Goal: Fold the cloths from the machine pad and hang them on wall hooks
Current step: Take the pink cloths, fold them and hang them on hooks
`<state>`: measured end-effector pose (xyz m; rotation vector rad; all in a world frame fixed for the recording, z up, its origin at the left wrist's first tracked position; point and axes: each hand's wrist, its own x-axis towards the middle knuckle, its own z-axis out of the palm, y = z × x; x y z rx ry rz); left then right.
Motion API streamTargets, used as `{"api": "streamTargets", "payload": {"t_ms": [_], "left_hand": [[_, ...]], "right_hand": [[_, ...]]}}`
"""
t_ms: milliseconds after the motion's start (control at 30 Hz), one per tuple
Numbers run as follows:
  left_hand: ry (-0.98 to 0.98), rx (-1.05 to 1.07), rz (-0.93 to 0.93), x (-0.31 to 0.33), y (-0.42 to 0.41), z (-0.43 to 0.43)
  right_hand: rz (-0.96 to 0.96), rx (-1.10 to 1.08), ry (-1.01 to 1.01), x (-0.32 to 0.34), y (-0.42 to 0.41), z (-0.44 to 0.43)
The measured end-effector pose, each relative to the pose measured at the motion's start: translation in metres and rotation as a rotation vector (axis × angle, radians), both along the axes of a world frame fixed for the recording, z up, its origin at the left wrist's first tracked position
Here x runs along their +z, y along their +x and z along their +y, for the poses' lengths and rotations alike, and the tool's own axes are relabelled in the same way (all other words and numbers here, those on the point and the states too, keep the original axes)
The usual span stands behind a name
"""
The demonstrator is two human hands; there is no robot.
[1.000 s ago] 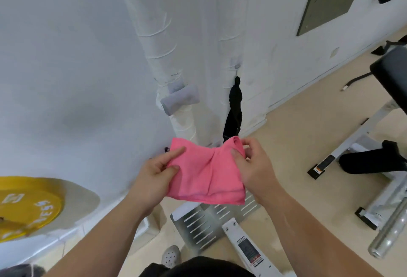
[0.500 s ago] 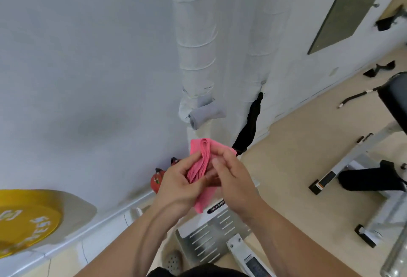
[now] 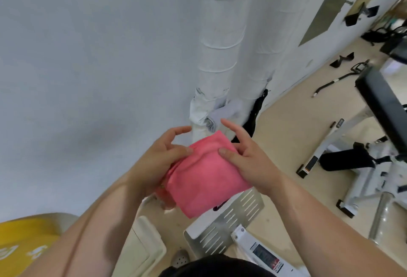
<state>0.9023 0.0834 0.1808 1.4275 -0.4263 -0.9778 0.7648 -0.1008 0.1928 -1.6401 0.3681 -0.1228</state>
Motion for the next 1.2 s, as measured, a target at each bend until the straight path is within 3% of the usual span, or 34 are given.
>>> {"api": "streamTargets", "payload": {"t_ms": [133, 233, 333, 500, 600, 767, 933, 1100, 1200], "left_hand": [[-0.073, 0.060, 0.175, -0.018, 0.012, 0.020], [-0.079, 0.201, 0.123, -0.021, 0.005, 0.018], [-0.092, 0.386, 0.062, -0.022, 0.002, 0.007], [-0.038, 0.513, -0.307, -0.004, 0.005, -0.014], [-0.070, 0.514, -0.403, 0.015, 0.008, -0.025], [-0.191, 0.231, -0.432, 0.053, 0.012, -0.038], [-0.114, 0.180, -0.720, 0.100, 0.022, -0.065], [0.056, 0.270, -1.114, 0.155, 0.022, -0.107], [0.144, 0.343, -1.259, 0.181, 0.020, -0.133]], "right_hand": [[0.009, -0.261, 0.076, -0.013, 0.014, 0.008], [0.056, -0.400, 0.047, -0.018, 0.021, 0.008], [0.036, -0.391, 0.001, -0.015, 0.025, 0.011], [0.021, -0.229, -0.060, 0.004, 0.027, 0.001], [0.046, -0.166, -0.066, 0.020, 0.028, -0.009], [-0.124, -0.180, -0.193, 0.056, 0.033, -0.038], [-0.211, -0.055, -0.378, 0.107, 0.037, -0.079], [-0.233, 0.003, -0.621, 0.156, 0.043, -0.127], [-0.248, 0.006, -0.768, 0.182, 0.046, -0.153]]}}
